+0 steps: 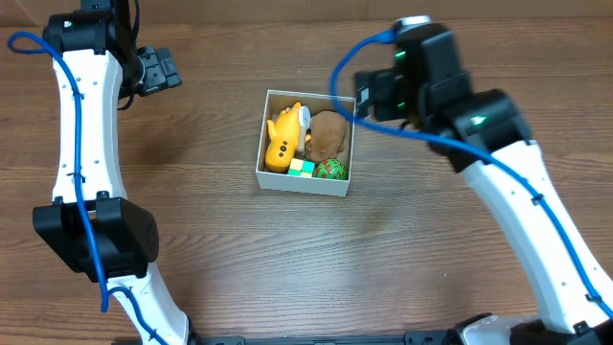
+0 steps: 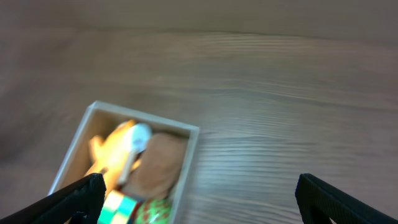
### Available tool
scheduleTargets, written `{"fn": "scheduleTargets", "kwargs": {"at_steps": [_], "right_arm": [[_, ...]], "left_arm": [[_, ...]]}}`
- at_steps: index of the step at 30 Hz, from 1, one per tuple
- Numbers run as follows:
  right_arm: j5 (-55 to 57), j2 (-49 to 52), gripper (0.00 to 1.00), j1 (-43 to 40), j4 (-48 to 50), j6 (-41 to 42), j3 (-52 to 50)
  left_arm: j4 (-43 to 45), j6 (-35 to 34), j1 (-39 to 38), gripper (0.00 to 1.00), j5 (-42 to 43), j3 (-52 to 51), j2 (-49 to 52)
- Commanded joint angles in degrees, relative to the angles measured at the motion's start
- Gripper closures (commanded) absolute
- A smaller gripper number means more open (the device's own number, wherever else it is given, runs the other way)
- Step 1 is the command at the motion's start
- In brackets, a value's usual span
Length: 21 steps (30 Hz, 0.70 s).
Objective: Pack container
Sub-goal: 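Open the right gripper and raise it out of the box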
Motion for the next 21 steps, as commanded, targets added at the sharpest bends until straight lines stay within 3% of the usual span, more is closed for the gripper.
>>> {"fn": "scheduleTargets", "kwargs": {"at_steps": [1,21], "right_arm": [[2.1,-1.4,0.00,-4.4,0.0,2.8,1.0],[2.1,-1.5,0.00,-7.7,-0.1,2.8,0.9]], "left_arm": [[0.1,0.0,-0.1,0.00,-0.1,1.1,0.3],[0.1,0.0,-0.1,0.00,-0.1,1.1,0.3]]}}
